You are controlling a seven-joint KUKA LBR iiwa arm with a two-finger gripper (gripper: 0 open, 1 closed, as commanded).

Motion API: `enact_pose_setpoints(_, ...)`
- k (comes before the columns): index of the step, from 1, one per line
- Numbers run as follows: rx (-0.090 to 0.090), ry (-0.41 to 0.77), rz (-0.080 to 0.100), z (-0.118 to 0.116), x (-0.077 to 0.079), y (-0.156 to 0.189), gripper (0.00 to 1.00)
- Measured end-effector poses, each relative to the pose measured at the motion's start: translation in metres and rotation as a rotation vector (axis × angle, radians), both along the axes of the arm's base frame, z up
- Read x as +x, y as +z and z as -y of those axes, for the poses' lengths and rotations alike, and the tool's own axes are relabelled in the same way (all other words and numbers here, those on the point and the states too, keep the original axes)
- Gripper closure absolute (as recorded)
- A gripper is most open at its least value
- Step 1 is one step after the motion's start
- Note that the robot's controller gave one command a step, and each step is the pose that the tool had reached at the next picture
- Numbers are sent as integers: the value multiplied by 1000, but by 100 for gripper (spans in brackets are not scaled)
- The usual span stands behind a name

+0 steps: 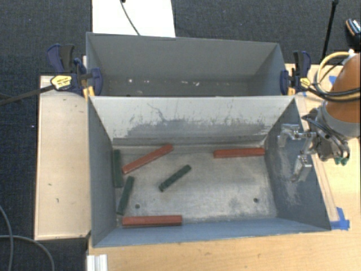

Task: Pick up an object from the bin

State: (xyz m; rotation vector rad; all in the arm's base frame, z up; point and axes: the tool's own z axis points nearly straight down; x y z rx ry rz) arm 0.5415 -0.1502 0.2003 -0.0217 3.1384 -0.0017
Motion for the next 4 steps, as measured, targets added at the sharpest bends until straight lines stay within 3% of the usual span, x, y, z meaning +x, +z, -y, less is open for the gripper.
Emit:
enact_pose_setpoints(1, 5, 47, -3, -89, 1, -25, 0)
enact_pose_setpoints(2, 1, 41, -1, -84, 1, -23, 100)
enact_pose_setpoints(3, 1, 42, -1, -84, 1, -23, 0)
enact_pose_setpoints(4, 3, 459, -5, -131, 37, -121, 0)
